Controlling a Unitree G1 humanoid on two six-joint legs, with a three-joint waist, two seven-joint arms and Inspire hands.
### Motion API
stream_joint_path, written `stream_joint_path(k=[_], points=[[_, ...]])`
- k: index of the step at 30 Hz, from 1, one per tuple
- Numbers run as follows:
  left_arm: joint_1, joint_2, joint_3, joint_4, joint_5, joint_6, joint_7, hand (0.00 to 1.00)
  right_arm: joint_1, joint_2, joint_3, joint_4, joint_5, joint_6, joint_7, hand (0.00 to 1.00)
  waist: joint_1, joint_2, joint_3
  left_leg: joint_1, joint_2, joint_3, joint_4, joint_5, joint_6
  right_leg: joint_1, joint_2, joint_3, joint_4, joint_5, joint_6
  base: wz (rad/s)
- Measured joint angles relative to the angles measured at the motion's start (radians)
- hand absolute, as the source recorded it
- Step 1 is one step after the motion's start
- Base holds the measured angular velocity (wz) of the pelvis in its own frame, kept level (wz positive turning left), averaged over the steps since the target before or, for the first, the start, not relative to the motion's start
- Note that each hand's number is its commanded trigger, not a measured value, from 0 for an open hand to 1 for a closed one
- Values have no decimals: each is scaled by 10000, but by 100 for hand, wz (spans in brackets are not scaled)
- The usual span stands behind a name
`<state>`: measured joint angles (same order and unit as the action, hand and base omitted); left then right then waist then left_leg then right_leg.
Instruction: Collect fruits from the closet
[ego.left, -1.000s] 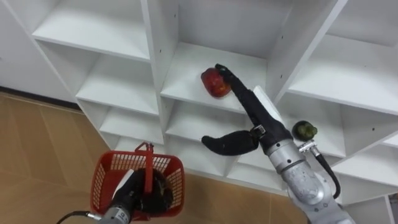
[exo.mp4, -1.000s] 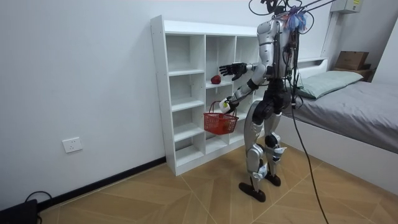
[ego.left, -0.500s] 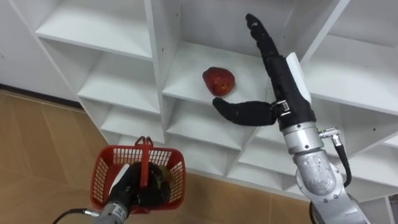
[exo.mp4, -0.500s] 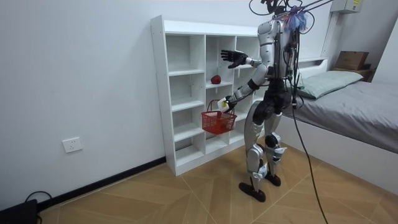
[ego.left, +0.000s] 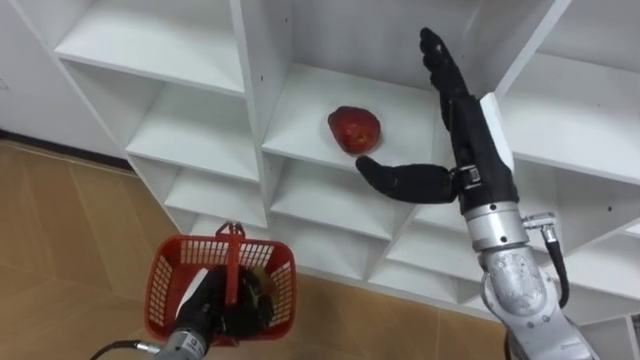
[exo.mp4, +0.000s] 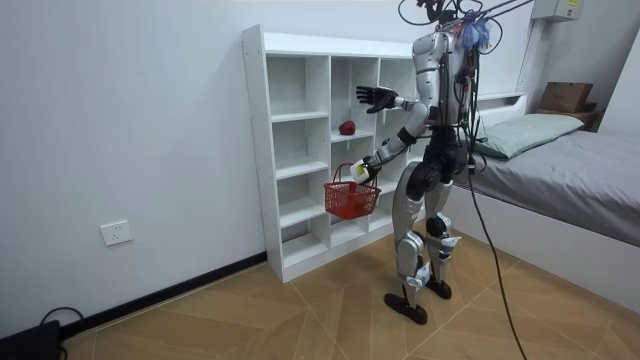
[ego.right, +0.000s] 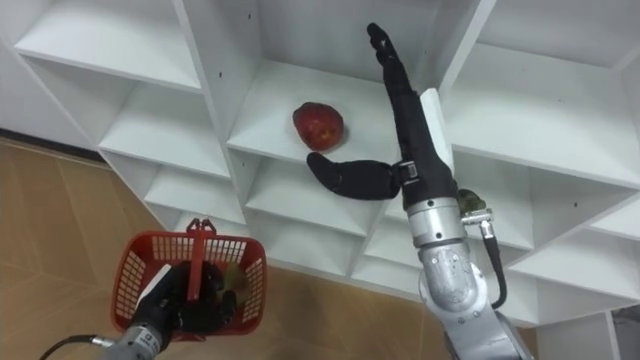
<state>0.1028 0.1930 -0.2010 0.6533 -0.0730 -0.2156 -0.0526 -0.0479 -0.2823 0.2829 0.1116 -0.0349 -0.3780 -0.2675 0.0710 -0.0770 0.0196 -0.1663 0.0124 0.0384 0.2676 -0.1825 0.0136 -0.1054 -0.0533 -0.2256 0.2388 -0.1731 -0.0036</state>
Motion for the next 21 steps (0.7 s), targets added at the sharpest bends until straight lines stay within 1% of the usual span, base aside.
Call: stream_joint_path(k=[3, 10, 12, 14, 18, 21], points=[[-8, -1, 25, 16, 35, 0, -35, 100, -133, -69, 0, 260, 321, -31, 19, 0, 33, -7, -1, 3, -27, -14, -6, 2, 1, 1, -10, -1, -2, 0, 0, 0], [-35, 0, 50, 167, 68, 1, -200, 100, -211, -72, -4, 741, 378, -14, 38, 0, 151, -60, 2, -2, -50, -62, -2, 12, 0, 33, -27, -47, 5, 3, 1, 1], [-28, 0, 88, 171, 213, 1, -264, 100, -245, -69, -16, 838, 366, -23, 41, 0, 158, -70, 7, -18, -60, -82, 10, 16, 2, 33, -32, -61, 5, 2, 1, 2], [-27, 7, 130, 173, 268, 1, -372, 100, -342, -69, -14, 1123, 364, -148, 61, 0, 157, -71, 8, -39, -64, -91, 43, 16, 2, 40, -37, -78, 4, 2, 1, 0], [-25, -6, 228, 171, 294, 3, -445, 100, -393, -59, -14, 1358, 315, -146, 132, 0, 156, -68, 10, -71, -67, -129, 76, 24, 6, 45, -44, -117, 4, 2, 1, 1], [-35, -12, 292, 172, 283, 4, -466, 100, -528, -49, -14, 1654, 313, -125, 243, 0, 123, -68, 11, -136, -88, -158, 79, 70, 15, 46, -85, -232, 6, 3, 1, 7]])
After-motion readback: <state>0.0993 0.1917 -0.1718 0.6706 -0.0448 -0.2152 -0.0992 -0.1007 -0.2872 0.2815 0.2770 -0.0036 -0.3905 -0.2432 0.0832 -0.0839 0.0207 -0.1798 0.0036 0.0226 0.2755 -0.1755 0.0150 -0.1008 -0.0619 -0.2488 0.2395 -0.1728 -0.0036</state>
